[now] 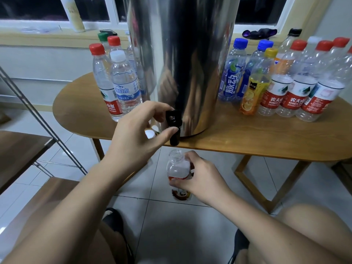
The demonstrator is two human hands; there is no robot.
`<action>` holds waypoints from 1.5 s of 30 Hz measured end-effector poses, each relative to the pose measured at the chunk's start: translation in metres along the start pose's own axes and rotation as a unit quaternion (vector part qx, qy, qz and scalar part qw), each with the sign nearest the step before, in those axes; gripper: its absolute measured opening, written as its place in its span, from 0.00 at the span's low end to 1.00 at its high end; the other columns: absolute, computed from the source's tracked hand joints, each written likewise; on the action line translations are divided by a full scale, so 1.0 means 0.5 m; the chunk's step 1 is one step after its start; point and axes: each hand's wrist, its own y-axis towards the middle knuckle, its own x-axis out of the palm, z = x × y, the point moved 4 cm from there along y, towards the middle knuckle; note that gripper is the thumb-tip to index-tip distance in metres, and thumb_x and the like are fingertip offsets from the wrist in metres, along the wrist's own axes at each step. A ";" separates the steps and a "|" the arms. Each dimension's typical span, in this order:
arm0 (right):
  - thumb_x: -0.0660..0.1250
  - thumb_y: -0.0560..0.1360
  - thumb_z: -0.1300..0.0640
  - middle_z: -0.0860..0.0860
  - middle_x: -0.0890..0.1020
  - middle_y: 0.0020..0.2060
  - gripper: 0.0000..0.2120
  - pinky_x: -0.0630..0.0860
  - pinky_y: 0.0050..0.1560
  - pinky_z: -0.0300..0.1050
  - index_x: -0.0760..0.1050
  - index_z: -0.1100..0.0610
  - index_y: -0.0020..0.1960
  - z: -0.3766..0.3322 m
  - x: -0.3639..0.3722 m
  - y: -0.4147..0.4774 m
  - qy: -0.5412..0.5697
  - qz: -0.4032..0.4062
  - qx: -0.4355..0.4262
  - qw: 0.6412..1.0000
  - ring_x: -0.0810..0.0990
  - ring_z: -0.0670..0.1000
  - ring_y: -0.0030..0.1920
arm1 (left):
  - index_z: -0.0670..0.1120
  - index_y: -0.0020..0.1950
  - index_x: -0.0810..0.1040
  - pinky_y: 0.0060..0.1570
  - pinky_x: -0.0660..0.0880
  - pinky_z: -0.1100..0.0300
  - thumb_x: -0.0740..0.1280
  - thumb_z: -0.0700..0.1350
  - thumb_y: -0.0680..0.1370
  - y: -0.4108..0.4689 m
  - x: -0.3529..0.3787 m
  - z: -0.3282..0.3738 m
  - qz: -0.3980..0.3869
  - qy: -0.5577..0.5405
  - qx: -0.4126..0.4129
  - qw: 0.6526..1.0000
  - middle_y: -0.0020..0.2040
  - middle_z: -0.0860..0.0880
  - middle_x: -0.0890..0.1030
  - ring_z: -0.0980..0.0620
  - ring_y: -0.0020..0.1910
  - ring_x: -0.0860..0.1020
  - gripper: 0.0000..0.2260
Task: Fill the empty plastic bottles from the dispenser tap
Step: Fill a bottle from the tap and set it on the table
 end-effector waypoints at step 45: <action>0.84 0.67 0.39 0.39 0.83 0.56 0.31 0.80 0.55 0.45 0.73 0.42 0.64 0.011 0.027 0.023 0.024 -0.011 0.008 1.000 0.80 0.44 0.55 | 0.44 0.54 0.84 0.41 0.74 0.55 0.77 0.39 0.81 -0.009 0.001 0.019 0.035 0.012 0.039 0.999 0.45 0.52 0.79 0.54 0.42 0.77 0.04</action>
